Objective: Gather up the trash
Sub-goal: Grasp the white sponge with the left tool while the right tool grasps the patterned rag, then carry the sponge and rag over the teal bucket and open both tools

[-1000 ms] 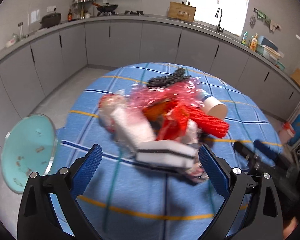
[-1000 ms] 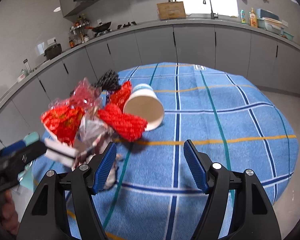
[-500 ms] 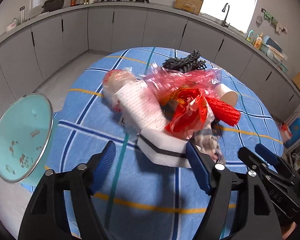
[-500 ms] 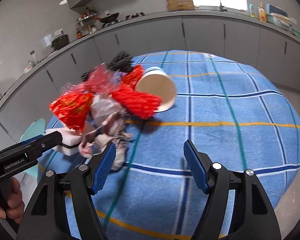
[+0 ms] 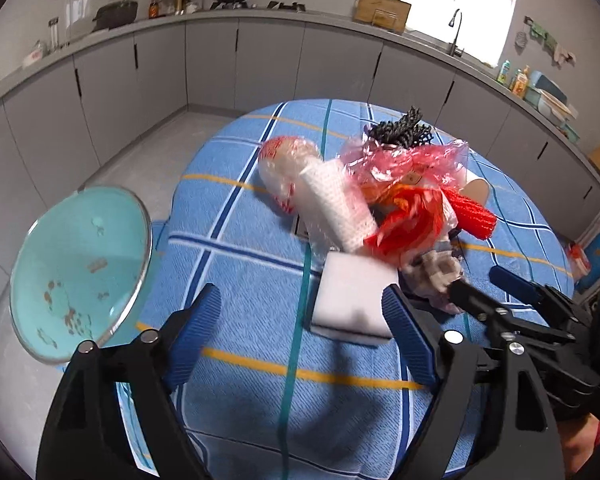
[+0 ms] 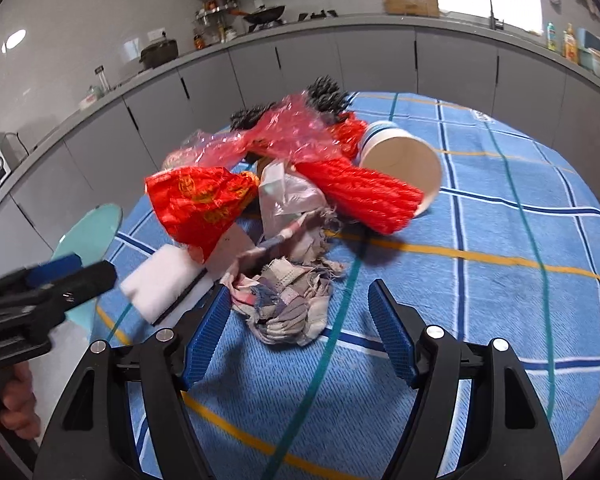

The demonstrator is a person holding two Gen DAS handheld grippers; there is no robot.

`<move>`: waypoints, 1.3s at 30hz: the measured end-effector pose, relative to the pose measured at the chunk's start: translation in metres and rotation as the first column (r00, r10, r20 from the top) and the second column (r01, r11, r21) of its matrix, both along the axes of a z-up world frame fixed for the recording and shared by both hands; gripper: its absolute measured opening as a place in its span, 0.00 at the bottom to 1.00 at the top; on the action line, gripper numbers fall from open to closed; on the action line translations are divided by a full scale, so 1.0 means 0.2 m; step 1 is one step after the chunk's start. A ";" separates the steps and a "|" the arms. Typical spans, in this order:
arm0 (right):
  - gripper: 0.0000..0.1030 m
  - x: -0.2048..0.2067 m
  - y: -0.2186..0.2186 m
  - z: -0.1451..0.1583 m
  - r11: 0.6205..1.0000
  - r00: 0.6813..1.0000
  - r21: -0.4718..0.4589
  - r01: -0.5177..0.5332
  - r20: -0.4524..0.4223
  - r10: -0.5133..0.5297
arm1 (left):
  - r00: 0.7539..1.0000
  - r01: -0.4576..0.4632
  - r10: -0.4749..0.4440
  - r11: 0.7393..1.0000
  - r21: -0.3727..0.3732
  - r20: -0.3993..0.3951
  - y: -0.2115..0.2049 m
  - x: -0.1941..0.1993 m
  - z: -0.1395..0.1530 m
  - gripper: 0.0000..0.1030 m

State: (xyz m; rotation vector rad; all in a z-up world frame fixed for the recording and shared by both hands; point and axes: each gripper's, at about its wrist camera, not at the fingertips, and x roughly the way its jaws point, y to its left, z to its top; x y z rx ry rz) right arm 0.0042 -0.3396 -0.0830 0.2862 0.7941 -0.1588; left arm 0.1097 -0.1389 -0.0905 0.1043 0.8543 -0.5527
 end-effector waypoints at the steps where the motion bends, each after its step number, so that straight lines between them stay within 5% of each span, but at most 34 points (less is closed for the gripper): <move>1: 0.69 0.01 0.00 -0.01 1.000 1.000 0.005 -0.001 -0.008 0.001 | 1.000 0.003 -0.003 1.000 0.002 0.003 -0.01 0.01 0.01 0.81; 4: 0.67 0.05 -0.01 -0.05 0.999 1.000 0.044 -0.017 -0.021 0.018 | 1.000 0.010 -0.010 1.000 0.007 -0.010 -0.02 0.02 0.00 0.82; 6: 0.48 0.06 0.00 -0.06 0.998 0.999 0.056 -0.036 -0.033 0.038 | 0.999 0.029 -0.029 1.000 0.003 -0.027 -0.04 0.01 -0.02 0.82; 11: 0.33 0.01 -0.04 -0.05 0.995 0.998 0.086 -0.051 -0.033 0.054 | 0.997 0.064 -0.064 0.998 0.022 -0.037 -0.12 0.00 -0.07 0.82; 16: 0.32 -0.14 -0.10 0.02 0.994 1.000 0.105 -0.014 -0.004 0.014 | 0.996 0.083 -0.081 0.995 0.055 -0.032 -0.20 -0.01 -0.12 0.80; 18: 0.32 -0.19 -0.12 0.05 0.994 1.000 0.109 -0.001 0.007 0.000 | 0.996 0.083 -0.081 0.994 0.071 -0.040 -0.22 0.00 -0.15 0.61; 20: 0.32 -0.23 -0.12 0.08 0.994 1.000 0.112 0.005 0.017 -0.006 | 0.994 0.089 -0.084 0.994 0.062 -0.075 -0.22 0.01 -0.19 0.55; 30: 0.32 -0.30 -0.01 0.30 0.996 0.993 0.088 -0.034 0.118 0.024 | 0.993 0.118 -0.118 0.993 0.019 -0.006 -0.05 -0.07 -0.08 0.52; 39: 0.32 -0.22 0.11 0.43 0.997 0.979 0.039 -0.066 0.194 0.058 | 0.999 0.006 -0.001 0.996 -0.087 0.053 0.23 -0.04 0.05 0.52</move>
